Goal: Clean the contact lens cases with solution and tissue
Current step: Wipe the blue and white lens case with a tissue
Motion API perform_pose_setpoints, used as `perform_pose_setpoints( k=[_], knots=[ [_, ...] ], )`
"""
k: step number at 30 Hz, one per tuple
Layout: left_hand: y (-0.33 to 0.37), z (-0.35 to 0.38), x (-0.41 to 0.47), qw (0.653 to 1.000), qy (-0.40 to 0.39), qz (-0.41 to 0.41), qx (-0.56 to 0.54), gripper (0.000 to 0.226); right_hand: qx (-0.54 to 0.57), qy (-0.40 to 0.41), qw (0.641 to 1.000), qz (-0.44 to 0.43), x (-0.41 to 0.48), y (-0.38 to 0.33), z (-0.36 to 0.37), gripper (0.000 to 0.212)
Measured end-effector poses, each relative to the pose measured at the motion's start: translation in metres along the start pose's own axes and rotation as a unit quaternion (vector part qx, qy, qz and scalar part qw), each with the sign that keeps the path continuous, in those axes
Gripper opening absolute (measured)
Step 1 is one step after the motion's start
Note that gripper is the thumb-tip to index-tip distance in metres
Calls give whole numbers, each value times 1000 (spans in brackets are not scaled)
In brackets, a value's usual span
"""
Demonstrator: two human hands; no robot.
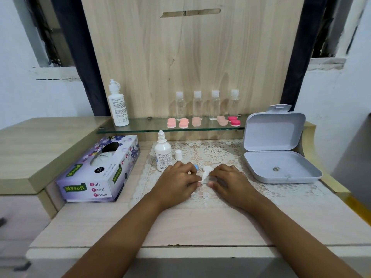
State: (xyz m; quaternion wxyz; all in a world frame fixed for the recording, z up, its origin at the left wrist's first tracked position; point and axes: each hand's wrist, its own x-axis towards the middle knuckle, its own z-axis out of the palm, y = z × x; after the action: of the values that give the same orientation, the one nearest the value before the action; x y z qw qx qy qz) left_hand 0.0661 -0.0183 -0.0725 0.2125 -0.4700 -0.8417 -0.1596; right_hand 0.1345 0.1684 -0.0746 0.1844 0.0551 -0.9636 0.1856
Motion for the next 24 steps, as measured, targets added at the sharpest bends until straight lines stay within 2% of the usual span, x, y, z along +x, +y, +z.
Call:
perform_pose_setpoints(
  k=[2,5,9,13,16,19,21,24],
  knots=[
    [2,-3,0,996,14,27,79,33,0,0,1000,-1,0,0,0,27],
    [6,-7,2,992,25,50,117,33,1,2,1000,-1,0,0,1,27],
    [5,-3,4,997,15,54,59,27,-5,3,1000,-1,-1,1,1,27],
    [3,-1,4,997,-22,-25,-75,21,-3,-1,1000,1,-1,2,1,42],
    [0,-1,1,1000,-14,-4,7,29,-4,4,1000,1,0,2,2,35],
    [1,-3,1,994,17,30,102,32,-4,2,1000,0,-1,1,1,46],
    [3,-4,2,994,27,36,104,31,0,-1,1000,1,-1,0,0,47],
    [3,-3,3,998,12,31,49,29,-6,2,1000,6,0,-1,0,31]
  ],
)
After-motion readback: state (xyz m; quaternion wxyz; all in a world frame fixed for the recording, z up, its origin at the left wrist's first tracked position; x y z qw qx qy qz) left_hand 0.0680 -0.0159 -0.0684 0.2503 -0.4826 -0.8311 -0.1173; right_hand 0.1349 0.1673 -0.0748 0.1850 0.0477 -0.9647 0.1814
